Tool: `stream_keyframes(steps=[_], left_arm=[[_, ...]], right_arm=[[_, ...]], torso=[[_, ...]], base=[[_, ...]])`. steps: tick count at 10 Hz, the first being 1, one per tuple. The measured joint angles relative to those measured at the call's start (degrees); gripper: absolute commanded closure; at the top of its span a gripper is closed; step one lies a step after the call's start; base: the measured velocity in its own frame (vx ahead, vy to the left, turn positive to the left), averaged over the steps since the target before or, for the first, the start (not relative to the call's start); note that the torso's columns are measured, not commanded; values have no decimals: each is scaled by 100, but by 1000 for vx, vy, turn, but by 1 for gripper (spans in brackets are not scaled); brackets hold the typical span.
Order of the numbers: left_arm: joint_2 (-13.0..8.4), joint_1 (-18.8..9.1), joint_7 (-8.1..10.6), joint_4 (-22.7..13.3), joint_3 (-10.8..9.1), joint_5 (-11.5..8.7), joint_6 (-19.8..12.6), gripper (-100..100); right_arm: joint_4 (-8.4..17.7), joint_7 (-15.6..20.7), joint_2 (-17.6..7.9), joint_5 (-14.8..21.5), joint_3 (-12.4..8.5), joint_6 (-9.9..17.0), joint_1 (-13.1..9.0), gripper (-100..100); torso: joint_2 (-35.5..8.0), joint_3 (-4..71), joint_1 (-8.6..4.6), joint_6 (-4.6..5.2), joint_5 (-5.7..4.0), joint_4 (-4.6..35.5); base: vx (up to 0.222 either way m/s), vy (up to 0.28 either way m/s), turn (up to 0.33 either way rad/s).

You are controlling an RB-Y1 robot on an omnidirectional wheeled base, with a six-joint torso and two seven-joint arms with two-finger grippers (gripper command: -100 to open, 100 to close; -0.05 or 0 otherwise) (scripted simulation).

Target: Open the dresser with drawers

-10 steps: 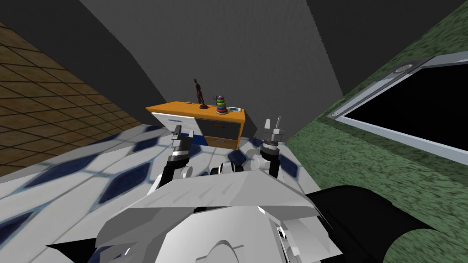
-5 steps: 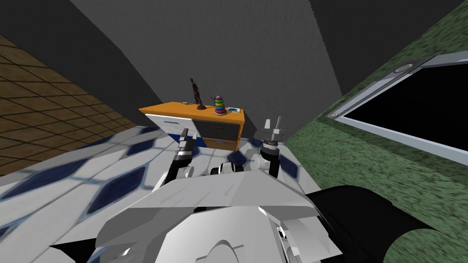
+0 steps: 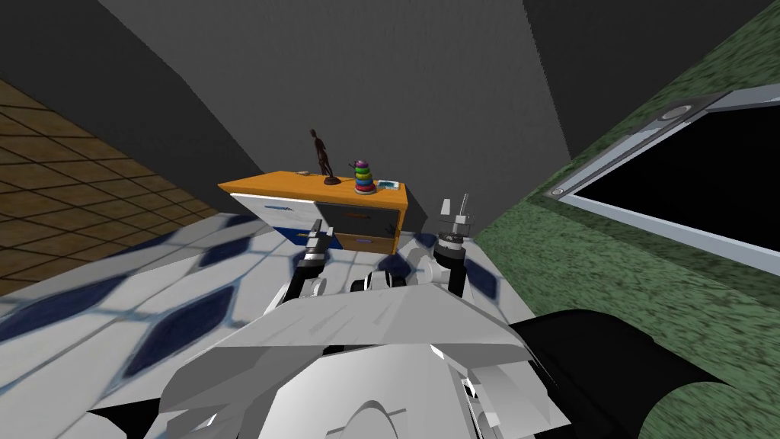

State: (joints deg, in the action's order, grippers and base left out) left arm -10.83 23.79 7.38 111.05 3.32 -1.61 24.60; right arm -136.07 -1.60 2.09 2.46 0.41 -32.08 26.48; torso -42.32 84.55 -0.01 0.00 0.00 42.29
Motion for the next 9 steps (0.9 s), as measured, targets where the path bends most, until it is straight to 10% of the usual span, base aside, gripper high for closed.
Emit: stream_keyframes(steps=[9], left_arm=[[26, -423, 24, -1270, 102, -36, 107, -100]], right_arm=[[0, 0, 0, 0, 0, 0, 0, 0]], torso=[[7, 4, 5, -1, 1, -2]], base=[[82, 1, -39]])
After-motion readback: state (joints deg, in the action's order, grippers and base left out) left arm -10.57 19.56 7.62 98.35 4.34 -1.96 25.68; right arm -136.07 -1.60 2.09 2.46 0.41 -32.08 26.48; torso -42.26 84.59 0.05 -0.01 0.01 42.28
